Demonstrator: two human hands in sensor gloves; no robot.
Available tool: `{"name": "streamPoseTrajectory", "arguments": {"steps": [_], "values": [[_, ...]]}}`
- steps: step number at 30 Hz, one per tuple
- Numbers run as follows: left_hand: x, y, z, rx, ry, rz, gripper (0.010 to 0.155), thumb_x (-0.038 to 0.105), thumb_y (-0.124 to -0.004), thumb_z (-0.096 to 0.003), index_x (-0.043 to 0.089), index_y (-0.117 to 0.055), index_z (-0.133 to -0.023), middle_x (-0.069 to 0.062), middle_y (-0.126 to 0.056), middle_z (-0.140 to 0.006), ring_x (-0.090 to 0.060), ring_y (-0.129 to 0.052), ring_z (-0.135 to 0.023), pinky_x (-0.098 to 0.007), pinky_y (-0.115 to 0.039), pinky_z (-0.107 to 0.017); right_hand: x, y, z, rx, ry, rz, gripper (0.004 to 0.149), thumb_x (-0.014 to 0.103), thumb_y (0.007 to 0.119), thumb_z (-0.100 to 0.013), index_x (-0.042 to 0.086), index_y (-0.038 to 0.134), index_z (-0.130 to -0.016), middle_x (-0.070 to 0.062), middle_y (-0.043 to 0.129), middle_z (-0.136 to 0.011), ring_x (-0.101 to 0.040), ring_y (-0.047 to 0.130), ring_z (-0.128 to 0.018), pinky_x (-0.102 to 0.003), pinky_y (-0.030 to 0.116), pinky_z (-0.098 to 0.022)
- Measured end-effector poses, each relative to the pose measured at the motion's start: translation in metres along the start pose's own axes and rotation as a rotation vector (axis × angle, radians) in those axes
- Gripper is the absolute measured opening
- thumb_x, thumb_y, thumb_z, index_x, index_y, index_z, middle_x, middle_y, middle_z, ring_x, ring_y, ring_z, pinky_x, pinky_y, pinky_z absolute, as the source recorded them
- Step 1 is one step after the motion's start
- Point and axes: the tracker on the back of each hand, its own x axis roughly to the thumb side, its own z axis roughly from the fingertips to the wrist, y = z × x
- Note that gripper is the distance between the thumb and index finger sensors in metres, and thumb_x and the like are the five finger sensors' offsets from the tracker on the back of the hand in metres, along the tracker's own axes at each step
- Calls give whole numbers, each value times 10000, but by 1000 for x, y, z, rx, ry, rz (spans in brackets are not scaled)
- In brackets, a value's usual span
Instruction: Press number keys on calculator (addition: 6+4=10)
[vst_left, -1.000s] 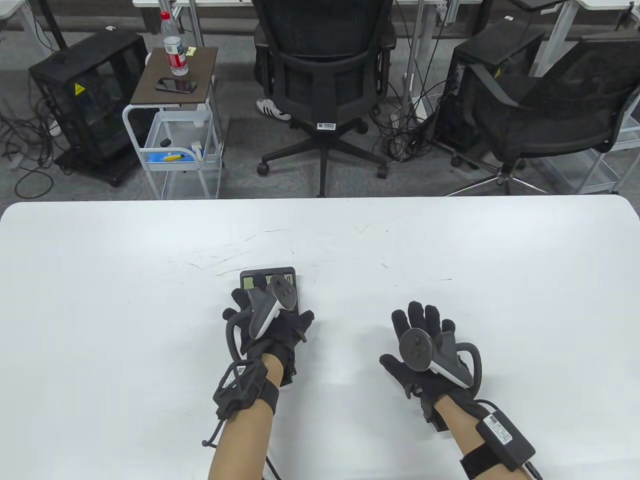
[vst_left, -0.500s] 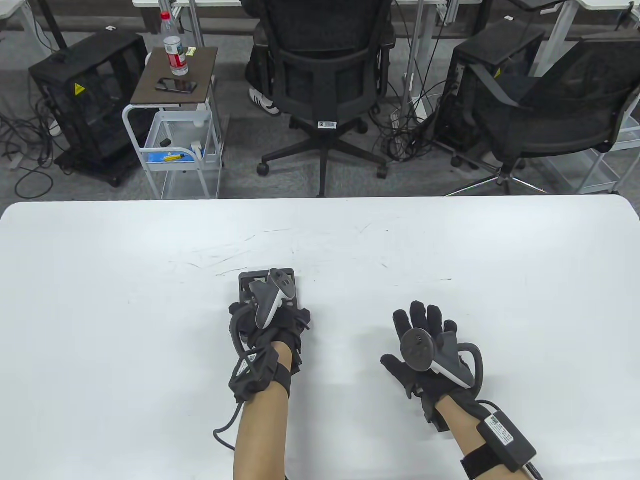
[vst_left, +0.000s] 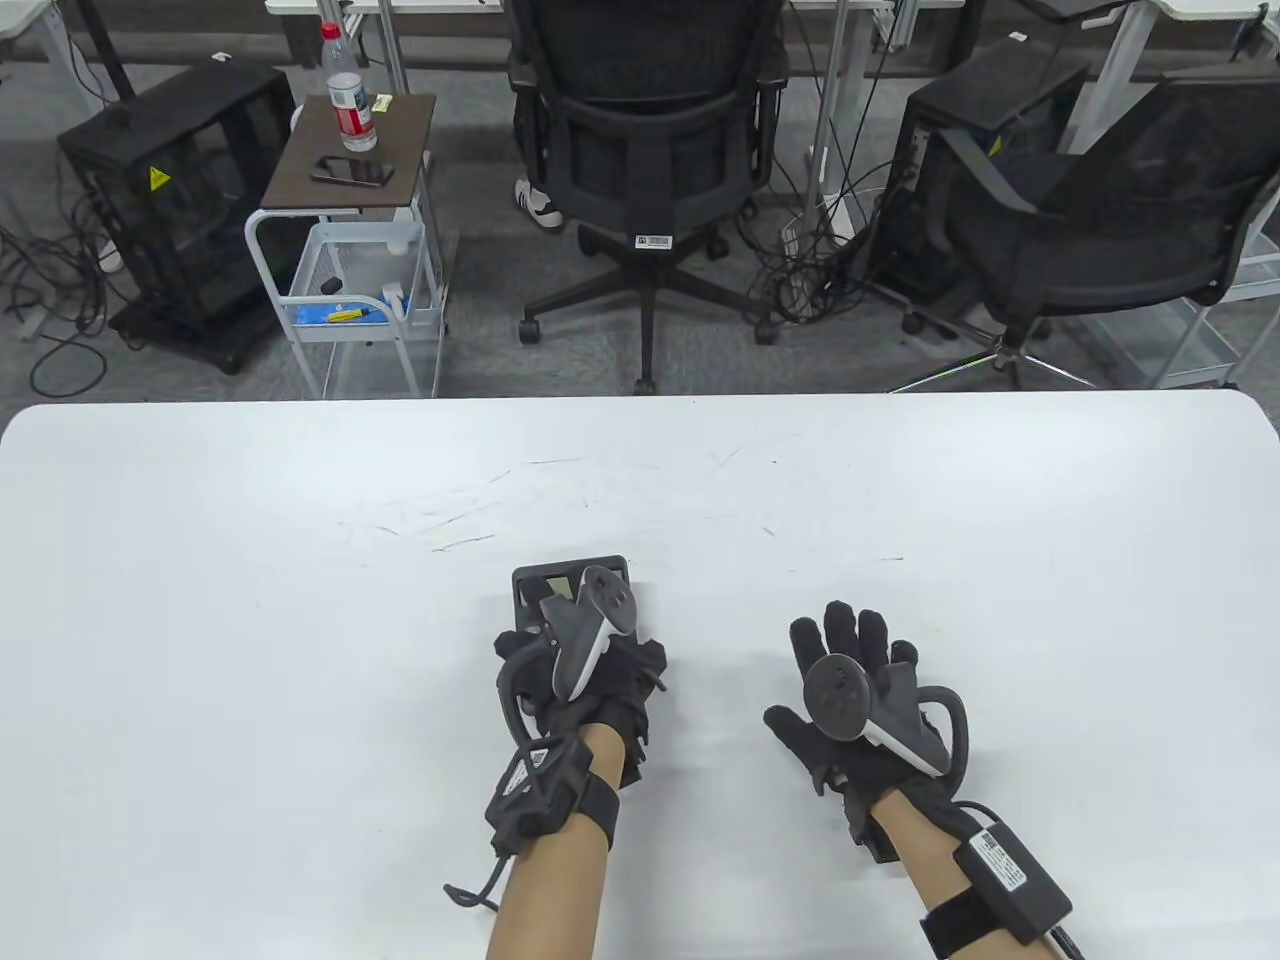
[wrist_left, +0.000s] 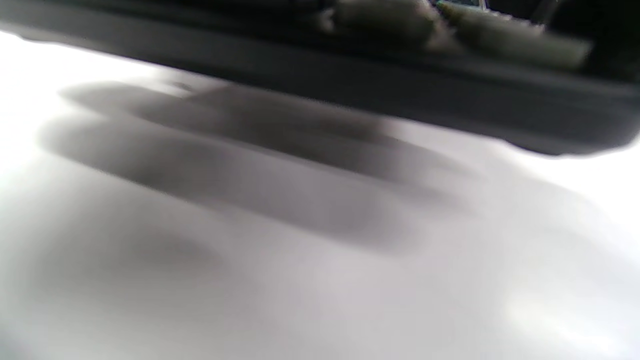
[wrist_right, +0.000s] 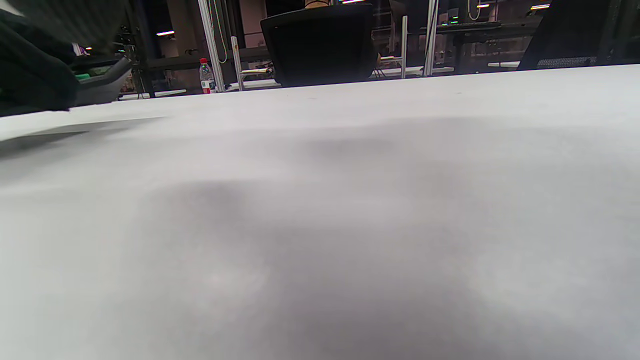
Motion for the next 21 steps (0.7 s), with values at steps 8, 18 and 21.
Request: {"name": "streamPoseTrajectory", "arguments": {"steps": [8, 18, 21], "values": [[35, -24, 35, -12, -55, -26, 1068, 736, -877, -360, 343, -203, -1089, -133, -146, -1180, -727, -438, -972, -864, -587, -608, -12, -2, 0, -1, 37, -26, 898, 684, 667, -398, 299, 222, -1076, -138, 173, -1180, -484, 213, -1052, -669, 302, -714], [47, -40, 46, -36, -70, -58, 1059, 735, -862, -370, 337, -191, -1087, -137, -139, -1178, -718, -428, -978, -859, -576, -617, -17, -4, 0, 5, 46, -36, 904, 684, 670, -397, 296, 212, -1074, -139, 172, -1180, -484, 214, -1052, -666, 300, -718], [47, -42, 47, -41, -68, -82, 1062, 746, -851, -376, 340, -170, -1083, -136, -126, -1176, -705, -422, -986, -842, -574, -627, -17, -3, -1, 6, 45, -36, 903, 683, 670, -398, 297, 212, -1074, -140, 171, -1179, -484, 212, -1052, -670, 301, -715]]}}
